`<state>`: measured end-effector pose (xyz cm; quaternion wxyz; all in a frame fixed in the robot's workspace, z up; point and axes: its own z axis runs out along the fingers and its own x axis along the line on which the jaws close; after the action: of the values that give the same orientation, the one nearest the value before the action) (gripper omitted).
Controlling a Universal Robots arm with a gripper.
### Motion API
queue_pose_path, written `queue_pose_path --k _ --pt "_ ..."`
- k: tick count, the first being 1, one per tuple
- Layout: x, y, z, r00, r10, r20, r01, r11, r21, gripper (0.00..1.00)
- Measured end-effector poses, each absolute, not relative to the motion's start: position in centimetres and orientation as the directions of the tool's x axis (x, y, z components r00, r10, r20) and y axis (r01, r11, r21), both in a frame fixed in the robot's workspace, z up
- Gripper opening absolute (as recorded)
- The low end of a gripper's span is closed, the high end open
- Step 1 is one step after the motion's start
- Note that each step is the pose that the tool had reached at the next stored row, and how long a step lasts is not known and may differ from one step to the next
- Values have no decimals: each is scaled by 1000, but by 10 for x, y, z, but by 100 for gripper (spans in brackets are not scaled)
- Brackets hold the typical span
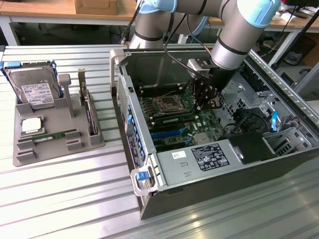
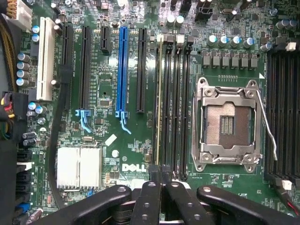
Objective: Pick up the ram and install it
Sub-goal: 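Insert the ram into the slot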
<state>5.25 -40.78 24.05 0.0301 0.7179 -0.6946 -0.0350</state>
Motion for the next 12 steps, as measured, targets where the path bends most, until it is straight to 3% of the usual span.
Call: queue_pose_path --k 12 --pt "84 -408 248 33 -999 -9 -994 -33 104 10"
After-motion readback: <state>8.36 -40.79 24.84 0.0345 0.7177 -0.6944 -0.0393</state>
